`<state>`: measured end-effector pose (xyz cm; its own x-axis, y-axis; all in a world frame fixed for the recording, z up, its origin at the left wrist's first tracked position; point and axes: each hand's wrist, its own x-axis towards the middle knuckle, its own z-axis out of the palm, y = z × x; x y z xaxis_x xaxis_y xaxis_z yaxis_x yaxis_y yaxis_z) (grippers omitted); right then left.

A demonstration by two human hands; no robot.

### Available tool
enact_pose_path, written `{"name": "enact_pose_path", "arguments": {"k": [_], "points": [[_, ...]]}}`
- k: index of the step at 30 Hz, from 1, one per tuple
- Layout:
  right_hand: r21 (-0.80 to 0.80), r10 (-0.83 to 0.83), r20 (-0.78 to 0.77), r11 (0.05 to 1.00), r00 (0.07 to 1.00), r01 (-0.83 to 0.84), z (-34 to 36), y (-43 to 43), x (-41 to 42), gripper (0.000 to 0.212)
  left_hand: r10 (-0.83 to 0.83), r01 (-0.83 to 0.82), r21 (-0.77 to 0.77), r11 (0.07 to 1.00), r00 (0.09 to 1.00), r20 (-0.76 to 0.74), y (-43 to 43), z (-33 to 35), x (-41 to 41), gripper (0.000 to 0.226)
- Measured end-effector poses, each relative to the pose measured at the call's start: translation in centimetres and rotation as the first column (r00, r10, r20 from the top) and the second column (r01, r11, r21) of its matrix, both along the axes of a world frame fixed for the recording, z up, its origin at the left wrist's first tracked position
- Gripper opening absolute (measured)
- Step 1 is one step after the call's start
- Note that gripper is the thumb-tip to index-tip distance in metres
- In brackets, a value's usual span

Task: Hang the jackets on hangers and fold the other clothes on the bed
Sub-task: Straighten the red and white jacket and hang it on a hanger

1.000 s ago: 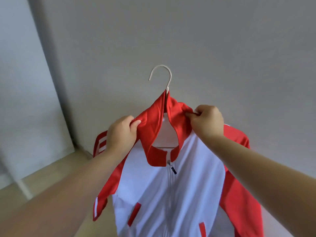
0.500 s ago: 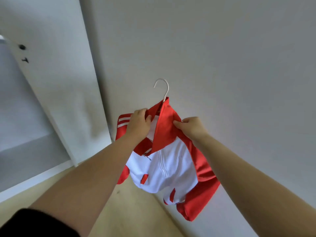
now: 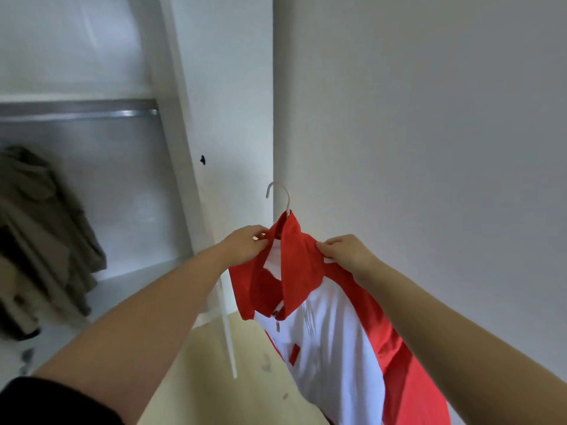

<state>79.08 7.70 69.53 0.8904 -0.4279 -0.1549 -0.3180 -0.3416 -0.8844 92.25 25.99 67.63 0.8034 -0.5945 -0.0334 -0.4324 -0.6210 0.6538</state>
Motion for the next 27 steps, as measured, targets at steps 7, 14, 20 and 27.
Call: {"name": "enact_pose_path", "arguments": {"k": [7,14,20,27], "points": [[0.038,0.211,-0.124,0.977,0.97,-0.208,2.1,12.3,13.7,0.023,0.02,-0.035,0.209,0.977,0.997,0.072,13.5,1.4,12.2,0.022],[0.003,0.299,-0.166,0.953,0.94,-0.303,1.7,25.9,26.7,0.022,0.336,-0.337,0.028,0.941,0.941,0.042,25.7,0.5,22.0,0.025],[0.092,0.25,-0.125,0.967,0.96,-0.239,1.4,35.1,38.9,0.021,0.441,-0.449,-0.021,0.893,0.884,-0.153,35.3,2.1,30.4,0.026],[0.448,0.335,-0.117,0.858,0.935,-0.252,1.0,44.7,50.9,0.015,0.457,-0.443,0.113,0.89,0.87,-0.186,45.6,2.9,37.6,0.028]]}}
